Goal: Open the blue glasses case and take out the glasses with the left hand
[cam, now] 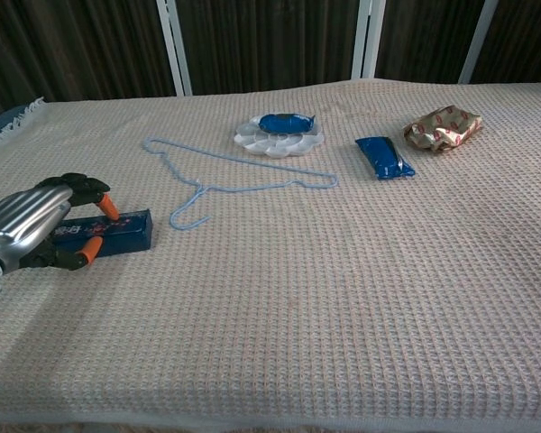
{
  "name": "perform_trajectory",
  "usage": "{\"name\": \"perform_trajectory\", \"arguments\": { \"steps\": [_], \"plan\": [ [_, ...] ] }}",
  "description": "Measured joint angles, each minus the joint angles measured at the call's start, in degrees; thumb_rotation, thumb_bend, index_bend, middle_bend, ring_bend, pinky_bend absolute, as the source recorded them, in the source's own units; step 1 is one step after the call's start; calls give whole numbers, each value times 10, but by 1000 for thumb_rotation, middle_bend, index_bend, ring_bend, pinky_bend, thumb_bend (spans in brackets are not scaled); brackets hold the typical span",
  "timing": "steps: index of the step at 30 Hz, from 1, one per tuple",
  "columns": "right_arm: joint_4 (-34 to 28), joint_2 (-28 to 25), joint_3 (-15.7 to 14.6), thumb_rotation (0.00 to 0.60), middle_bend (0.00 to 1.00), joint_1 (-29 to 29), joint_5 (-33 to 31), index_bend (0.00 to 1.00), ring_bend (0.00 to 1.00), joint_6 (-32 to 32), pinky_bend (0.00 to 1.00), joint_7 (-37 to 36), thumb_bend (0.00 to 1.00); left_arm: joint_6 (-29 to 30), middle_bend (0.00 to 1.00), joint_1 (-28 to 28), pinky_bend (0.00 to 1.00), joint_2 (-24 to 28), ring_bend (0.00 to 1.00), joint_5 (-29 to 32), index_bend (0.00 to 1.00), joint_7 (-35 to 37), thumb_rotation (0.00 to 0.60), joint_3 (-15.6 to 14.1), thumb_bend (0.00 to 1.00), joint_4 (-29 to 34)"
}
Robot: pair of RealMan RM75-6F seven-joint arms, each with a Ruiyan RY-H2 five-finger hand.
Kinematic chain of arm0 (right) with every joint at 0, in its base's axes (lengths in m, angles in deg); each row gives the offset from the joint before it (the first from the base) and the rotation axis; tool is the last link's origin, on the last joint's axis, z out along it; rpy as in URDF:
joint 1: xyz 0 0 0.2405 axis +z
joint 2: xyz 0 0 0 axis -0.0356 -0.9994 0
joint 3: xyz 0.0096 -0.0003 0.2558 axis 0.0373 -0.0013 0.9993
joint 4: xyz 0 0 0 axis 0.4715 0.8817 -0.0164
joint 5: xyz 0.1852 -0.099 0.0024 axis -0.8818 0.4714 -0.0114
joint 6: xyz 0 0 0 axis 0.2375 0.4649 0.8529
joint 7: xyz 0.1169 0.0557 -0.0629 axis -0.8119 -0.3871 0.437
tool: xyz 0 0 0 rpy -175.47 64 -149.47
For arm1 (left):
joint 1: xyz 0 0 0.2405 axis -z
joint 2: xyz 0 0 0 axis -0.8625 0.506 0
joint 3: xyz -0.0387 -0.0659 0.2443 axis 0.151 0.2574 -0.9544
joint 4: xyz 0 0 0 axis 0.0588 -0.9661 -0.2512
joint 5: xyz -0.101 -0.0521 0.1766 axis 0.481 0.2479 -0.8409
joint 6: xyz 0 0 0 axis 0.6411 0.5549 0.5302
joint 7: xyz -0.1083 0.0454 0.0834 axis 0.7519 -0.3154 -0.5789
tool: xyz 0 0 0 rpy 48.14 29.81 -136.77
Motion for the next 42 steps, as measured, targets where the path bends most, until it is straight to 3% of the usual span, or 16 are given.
{"name": "perform_trajectory", "arguments": {
  "steps": [12,15,23,26,29,33,38,42],
  "plan": [
    [0,-1,0,600,0,0,1,0,0,1,0,-5,134,1,152,9,0,5,40,14,577,-1,600,20,460,3],
    [0,-2,0,600,0,1,1,0,0,0,0,-6,134,-6,150,19,0,3,45,26,513,3,600,38,458,-4],
    [0,-4,2,600,0,2,-3,0,0,-2,0,-10,134,-47,116,55,0,2,34,95,184,-23,600,89,451,-19],
    [-1,-5,2,600,0,3,-4,0,0,-3,0,-10,133,-56,97,63,0,8,22,110,136,-32,600,97,439,-17],
    [-1,-5,2,600,0,2,-4,0,0,-3,0,-9,134,-55,91,61,0,18,18,112,194,-30,600,96,469,-5],
    [-1,-4,1,600,0,2,-3,0,0,-2,0,-8,133,-58,73,50,0,45,0,115,339,-30,600,85,598,35],
    [-2,-3,0,600,0,1,1,0,0,0,0,-6,135,-60,58,26,0,110,0,117,375,-39,600,53,649,110],
    [-2,-1,-1,600,0,1,3,0,0,0,0,-3,134,-59,49,8,0,139,0,109,381,-49,600,16,655,130]
  ]
}}
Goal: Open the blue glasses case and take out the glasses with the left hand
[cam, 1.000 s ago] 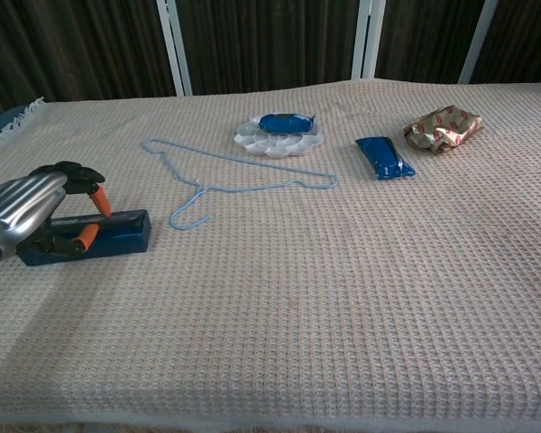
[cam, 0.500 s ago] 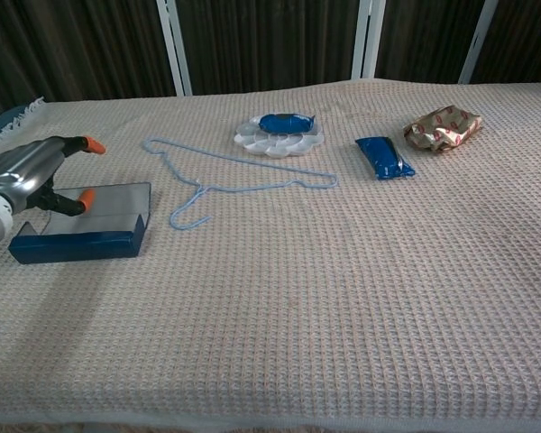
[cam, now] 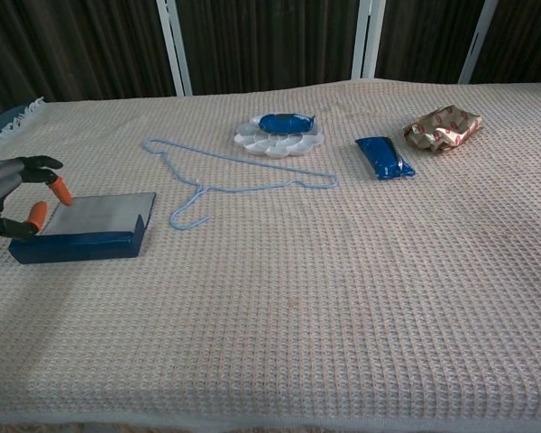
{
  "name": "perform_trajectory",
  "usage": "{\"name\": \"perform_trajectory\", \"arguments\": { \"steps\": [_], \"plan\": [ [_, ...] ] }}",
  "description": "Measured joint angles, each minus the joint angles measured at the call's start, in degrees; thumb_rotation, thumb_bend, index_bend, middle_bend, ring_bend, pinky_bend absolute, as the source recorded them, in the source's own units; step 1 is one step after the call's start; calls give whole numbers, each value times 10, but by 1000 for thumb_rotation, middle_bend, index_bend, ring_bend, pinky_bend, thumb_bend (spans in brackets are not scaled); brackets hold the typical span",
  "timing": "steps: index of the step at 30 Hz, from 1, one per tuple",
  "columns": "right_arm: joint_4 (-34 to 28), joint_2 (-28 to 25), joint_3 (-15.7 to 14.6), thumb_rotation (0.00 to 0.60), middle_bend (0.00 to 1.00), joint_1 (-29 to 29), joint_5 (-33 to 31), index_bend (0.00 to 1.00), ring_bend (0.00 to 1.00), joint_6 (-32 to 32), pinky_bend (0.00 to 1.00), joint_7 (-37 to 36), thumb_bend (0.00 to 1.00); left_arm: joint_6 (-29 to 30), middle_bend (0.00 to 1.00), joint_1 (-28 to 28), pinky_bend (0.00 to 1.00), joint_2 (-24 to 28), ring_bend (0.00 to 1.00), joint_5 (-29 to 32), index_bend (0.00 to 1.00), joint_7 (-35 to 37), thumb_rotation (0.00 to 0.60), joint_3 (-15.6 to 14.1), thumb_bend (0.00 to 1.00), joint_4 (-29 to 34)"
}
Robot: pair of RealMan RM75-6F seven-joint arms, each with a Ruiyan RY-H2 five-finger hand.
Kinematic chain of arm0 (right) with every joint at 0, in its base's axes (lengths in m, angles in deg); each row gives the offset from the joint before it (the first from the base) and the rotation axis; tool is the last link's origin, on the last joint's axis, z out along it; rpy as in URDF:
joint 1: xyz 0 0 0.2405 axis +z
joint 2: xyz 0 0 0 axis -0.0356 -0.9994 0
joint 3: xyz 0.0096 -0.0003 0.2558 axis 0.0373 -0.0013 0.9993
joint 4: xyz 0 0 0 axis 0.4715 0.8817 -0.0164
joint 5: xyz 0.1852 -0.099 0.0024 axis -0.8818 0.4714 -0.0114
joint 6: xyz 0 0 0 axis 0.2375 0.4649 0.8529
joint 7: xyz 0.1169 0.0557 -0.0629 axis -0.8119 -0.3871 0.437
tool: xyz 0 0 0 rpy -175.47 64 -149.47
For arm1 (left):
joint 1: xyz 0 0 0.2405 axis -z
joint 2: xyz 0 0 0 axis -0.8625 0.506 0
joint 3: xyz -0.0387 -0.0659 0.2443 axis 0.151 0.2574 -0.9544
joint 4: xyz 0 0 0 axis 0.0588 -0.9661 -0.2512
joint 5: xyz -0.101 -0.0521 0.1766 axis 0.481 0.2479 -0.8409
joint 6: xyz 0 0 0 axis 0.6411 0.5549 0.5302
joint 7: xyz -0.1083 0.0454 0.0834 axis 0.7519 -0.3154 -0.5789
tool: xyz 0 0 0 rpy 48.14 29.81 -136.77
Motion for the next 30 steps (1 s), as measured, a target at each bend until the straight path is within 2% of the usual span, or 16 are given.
{"name": "perform_trajectory", "arguments": {
  "steps": [3,10,17,24,30],
  "plan": [
    [0,1,-1,600,0,0,2,0,0,0,0,3,134,-3,40,-6,0,6,0,-4,378,-12,600,-20,651,-2],
    [0,1,0,600,0,-1,1,0,0,3,0,-1,134,-5,31,-11,0,10,0,-18,389,-12,600,-41,688,-21],
    [0,-1,-1,600,0,-1,3,0,0,3,0,-3,134,28,27,-31,0,19,0,-87,409,16,600,-81,761,-33],
    [1,-1,-3,600,0,-3,7,0,0,7,0,-6,134,30,0,-44,0,41,0,-135,373,23,600,-127,760,-27],
    [1,-4,-3,600,0,-3,7,0,0,8,0,-12,134,20,0,-44,0,63,0,-187,361,61,600,-158,742,0]
  ]
}}
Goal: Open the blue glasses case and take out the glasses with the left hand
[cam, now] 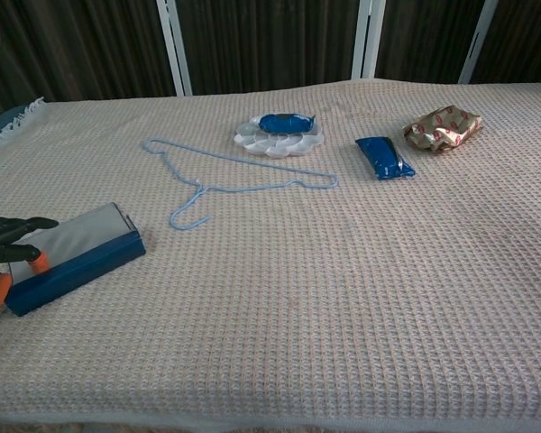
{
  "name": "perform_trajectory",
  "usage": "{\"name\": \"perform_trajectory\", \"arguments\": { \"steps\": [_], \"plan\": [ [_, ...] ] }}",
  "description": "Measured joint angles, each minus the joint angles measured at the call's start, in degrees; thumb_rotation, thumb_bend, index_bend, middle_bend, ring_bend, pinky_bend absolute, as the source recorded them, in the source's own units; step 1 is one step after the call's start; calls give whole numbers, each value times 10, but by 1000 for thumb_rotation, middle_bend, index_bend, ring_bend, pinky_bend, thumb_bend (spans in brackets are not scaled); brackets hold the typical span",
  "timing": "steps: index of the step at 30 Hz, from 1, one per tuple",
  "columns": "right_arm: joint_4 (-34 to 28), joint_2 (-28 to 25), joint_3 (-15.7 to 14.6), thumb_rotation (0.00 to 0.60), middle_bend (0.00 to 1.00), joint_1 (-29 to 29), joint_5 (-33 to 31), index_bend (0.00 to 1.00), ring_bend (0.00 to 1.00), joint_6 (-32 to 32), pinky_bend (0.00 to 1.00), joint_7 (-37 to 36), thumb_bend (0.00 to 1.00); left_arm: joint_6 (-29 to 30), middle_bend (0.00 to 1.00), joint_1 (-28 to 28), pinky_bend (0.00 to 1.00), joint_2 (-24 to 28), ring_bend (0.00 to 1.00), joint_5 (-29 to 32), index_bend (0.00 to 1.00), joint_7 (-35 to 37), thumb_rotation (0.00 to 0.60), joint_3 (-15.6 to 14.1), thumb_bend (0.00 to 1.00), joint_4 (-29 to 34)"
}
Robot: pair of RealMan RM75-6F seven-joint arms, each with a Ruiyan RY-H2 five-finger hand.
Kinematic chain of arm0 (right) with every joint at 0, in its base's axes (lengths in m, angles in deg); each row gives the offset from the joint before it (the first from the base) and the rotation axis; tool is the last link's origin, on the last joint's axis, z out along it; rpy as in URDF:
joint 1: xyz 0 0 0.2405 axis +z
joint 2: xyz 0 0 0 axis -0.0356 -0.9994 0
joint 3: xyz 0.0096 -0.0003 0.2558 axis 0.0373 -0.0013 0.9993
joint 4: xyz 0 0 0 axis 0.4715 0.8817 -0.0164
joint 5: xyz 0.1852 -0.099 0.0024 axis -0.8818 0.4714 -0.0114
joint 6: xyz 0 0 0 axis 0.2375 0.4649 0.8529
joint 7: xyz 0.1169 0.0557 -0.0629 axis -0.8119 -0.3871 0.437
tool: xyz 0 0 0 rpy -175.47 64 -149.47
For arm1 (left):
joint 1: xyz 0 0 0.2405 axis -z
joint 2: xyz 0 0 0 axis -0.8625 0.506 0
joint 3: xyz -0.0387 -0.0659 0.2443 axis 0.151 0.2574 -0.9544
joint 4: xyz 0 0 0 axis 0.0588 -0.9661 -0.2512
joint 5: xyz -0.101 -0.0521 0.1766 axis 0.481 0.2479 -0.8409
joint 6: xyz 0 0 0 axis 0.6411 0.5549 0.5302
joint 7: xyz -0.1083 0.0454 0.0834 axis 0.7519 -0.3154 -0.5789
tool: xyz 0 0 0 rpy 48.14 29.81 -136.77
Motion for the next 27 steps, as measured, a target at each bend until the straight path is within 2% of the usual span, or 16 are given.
{"name": "perform_trajectory", "arguments": {
  "steps": [9,16,22,27],
  "plan": [
    [2,-3,-1,600,0,-3,4,0,0,7,0,-11,134,12,0,-6,0,19,0,-79,338,14,600,-43,736,52],
    [4,-5,-2,600,0,-4,9,0,0,12,0,-16,134,23,0,-11,0,16,0,-107,333,19,600,-50,722,67],
    [5,-4,-3,600,0,-5,12,0,0,13,0,-17,134,56,0,-15,0,-6,0,-118,319,43,600,-31,698,62],
    [5,-3,-3,600,0,-4,11,0,0,11,0,-15,133,88,0,-8,0,-29,0,-125,328,87,600,7,731,61]
  ]
}}
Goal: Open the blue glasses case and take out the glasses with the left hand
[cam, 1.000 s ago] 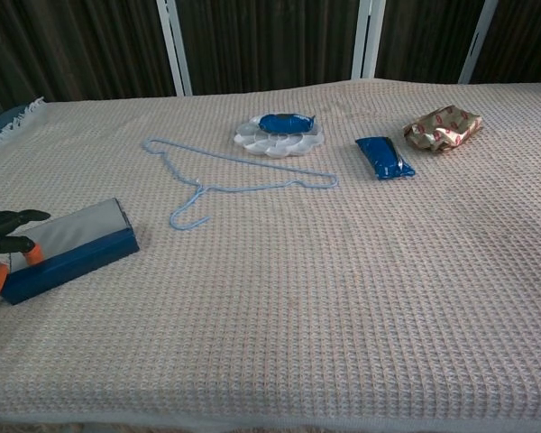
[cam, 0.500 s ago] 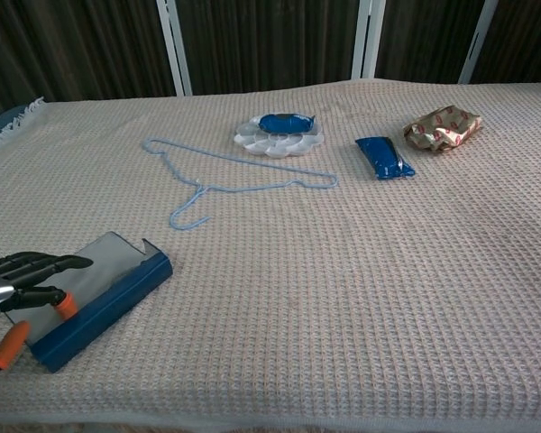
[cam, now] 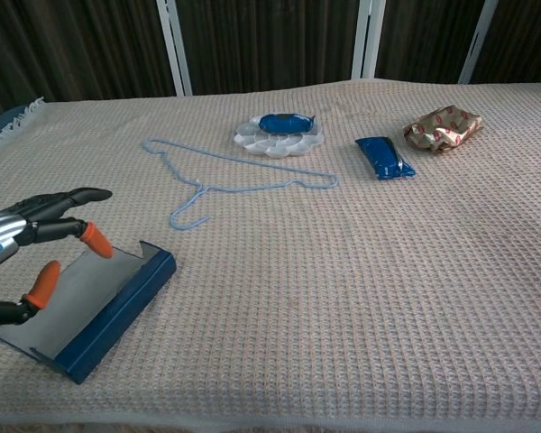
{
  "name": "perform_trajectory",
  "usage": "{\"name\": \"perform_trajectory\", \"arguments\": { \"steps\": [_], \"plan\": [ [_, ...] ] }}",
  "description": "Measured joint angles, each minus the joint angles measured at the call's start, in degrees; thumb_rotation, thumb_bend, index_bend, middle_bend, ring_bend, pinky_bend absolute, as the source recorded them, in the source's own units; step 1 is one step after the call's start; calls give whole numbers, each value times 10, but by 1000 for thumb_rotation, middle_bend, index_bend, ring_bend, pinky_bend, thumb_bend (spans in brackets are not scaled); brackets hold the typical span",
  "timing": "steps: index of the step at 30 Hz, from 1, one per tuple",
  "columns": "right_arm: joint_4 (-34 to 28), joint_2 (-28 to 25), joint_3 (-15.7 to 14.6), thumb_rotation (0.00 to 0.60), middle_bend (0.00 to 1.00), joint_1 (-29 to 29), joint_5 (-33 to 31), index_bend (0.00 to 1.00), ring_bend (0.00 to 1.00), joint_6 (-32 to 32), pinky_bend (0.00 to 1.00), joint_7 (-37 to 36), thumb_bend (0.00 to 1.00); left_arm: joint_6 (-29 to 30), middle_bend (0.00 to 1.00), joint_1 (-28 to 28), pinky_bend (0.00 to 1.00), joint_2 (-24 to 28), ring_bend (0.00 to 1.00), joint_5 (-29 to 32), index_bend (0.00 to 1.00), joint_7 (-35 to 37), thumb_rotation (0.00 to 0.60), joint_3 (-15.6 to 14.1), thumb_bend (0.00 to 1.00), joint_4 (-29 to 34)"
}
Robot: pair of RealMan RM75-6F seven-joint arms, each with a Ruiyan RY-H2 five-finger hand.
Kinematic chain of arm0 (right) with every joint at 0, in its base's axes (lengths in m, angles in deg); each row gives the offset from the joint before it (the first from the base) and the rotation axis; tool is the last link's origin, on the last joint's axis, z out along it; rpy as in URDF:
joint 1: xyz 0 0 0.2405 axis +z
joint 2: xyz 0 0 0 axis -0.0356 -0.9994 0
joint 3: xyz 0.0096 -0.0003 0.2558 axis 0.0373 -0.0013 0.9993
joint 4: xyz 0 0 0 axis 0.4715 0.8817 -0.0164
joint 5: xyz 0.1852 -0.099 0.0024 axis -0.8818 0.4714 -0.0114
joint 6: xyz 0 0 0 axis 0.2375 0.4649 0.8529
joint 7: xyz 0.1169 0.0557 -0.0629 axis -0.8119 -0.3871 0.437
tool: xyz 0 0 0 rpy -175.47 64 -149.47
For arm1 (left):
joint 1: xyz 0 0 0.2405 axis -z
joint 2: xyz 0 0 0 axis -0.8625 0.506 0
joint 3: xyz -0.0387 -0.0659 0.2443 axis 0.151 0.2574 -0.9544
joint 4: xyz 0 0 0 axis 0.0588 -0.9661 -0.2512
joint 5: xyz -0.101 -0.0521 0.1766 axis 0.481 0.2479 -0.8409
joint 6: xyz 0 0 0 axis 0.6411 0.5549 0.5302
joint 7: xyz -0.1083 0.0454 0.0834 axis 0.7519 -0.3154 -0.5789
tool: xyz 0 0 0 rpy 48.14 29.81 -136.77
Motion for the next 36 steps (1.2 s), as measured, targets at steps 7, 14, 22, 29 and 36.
{"name": "perform_trajectory", "arguments": {
  "steps": [7,14,22,29,36],
  "plan": [
    [0,-2,3,600,0,-1,-5,0,0,3,0,-6,134,-27,0,31,0,-15,0,-5,296,6,600,24,706,37],
    [1,-8,8,600,0,-3,-13,0,0,10,0,-25,134,-88,0,59,0,-57,0,23,284,-76,600,43,732,56],
    [4,-10,13,600,0,-12,-17,0,0,30,0,-34,134,-157,0,98,0,-102,0,113,354,-148,600,87,714,36],
    [6,-11,19,600,0,-18,-25,0,0,38,0,-45,133,-175,0,111,0,-116,0,152,413,-212,600,90,672,10],
    [8,-9,16,600,0,-21,-13,0,0,45,0,-44,134,-170,0,118,0,-128,0,184,413,-287,600,92,665,-21]
  ]
}}
